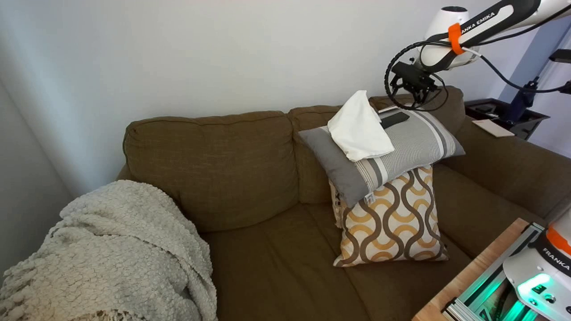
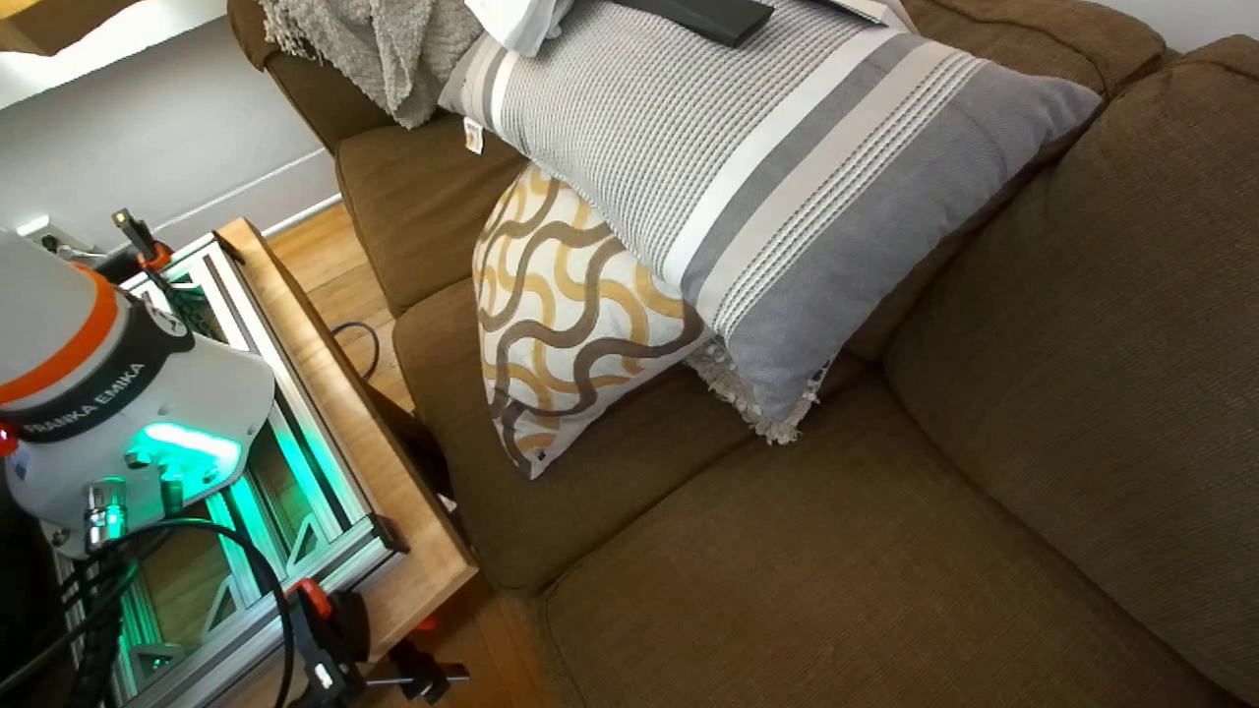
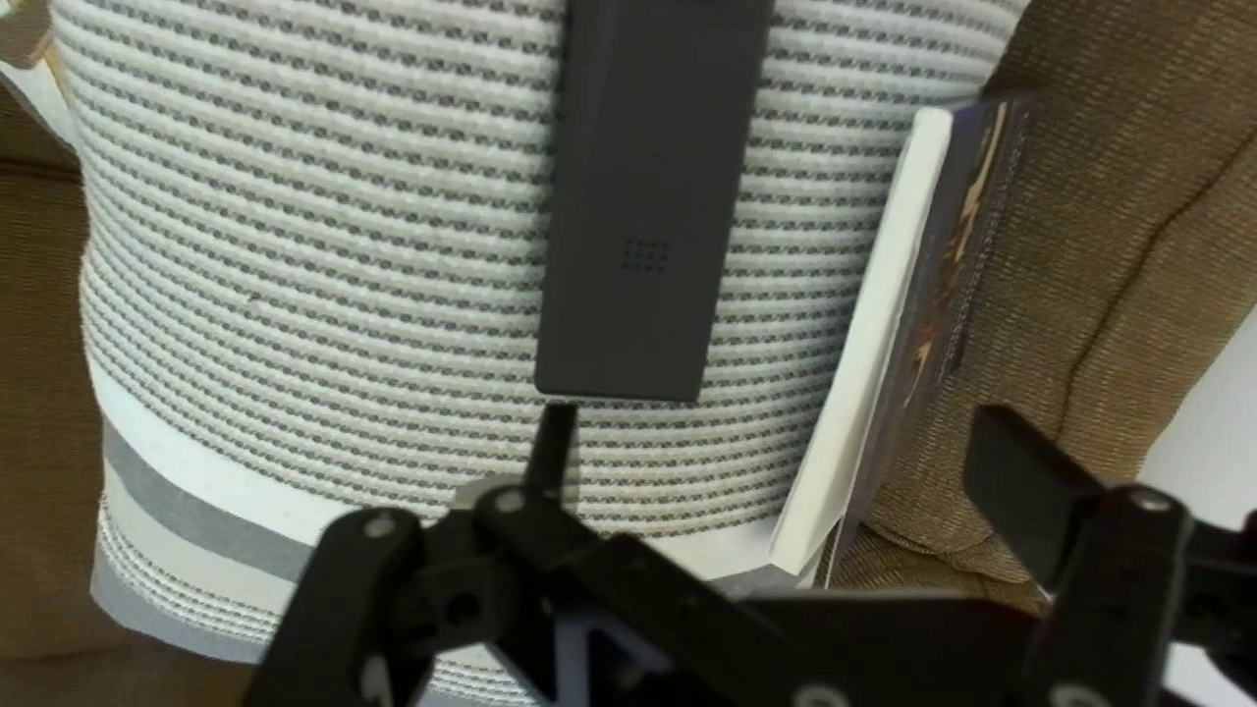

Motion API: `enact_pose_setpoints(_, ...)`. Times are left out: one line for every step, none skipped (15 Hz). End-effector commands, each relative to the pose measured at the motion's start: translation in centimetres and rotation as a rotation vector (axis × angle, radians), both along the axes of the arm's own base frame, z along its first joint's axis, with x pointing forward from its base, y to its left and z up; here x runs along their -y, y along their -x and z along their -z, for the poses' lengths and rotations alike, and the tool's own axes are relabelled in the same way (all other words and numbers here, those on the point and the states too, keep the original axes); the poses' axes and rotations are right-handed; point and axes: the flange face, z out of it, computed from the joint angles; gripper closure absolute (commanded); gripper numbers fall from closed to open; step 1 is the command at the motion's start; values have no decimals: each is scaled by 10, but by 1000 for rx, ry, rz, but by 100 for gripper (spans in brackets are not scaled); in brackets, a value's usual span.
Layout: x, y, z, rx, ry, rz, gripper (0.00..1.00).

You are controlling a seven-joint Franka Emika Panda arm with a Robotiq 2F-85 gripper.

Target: Put the book on the pillow

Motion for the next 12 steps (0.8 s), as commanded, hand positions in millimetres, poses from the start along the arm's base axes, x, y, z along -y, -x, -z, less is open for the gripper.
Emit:
enact_pose_setpoints(1, 0, 0, 0, -1, -1, 0)
enact_pose_setpoints(1, 0, -1, 0, -1, -1, 0)
enact_pose_setpoints(1, 0, -1, 2, -1, 0, 0)
enact_pose_setpoints(2, -3, -2, 26, 0, 6, 0)
enact_pose_setpoints(3, -4, -1, 40, 1, 11, 0)
enact_pose_setpoints(4, -5, 1, 43, 1, 15, 0)
enact_pose_setpoints(4, -6, 2, 49, -8, 16, 0)
enact_pose_setpoints(3, -8, 2, 59, -20, 26, 0)
enact_pose_setpoints(3, -9, 2, 69, -37, 34, 0)
enact_pose_setpoints(3, -10, 3, 83, -52, 44, 0)
enact_pose_setpoints(3, -13, 4, 101, -69, 53, 0)
enact_pose_setpoints(4, -16, 4, 123, -82, 62, 0)
